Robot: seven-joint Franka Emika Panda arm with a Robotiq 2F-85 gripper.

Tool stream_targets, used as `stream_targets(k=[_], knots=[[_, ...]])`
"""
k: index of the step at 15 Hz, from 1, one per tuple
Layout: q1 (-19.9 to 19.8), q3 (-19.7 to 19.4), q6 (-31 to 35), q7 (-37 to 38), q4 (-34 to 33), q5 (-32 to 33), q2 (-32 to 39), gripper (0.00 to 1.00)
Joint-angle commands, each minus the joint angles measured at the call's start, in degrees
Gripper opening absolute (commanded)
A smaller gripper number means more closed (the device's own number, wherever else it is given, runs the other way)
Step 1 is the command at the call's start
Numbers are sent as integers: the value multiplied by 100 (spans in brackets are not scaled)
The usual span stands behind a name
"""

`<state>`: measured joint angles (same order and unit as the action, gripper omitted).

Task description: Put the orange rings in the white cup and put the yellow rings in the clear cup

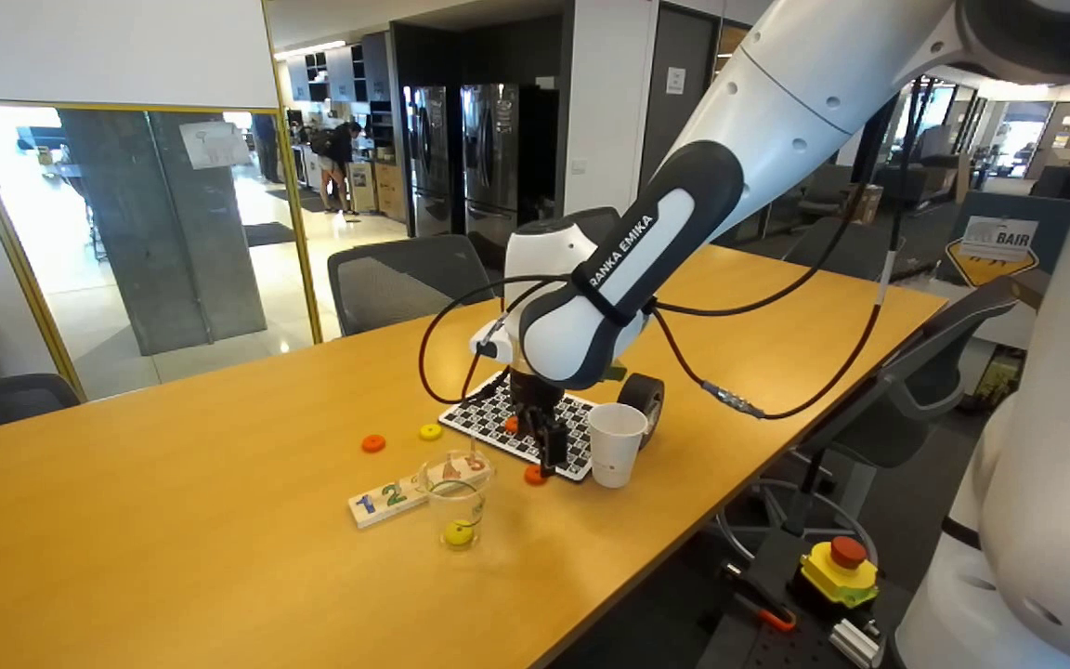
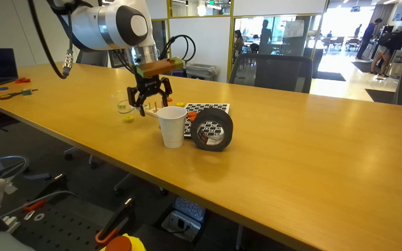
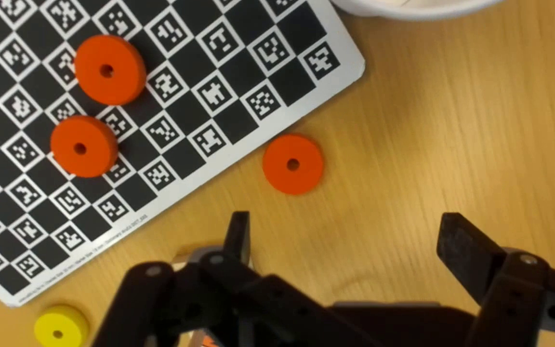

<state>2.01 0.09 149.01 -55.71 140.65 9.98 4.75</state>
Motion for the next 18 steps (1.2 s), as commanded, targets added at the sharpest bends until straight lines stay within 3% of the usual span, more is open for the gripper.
stream_targets(k=[1,8,18], knots=[[-137,83,72,-775,-413,261,455,100],[-394,151,238,-1797,-678,232,1006,100],[-787,378,526,-2581,-674,-26,1238,100]])
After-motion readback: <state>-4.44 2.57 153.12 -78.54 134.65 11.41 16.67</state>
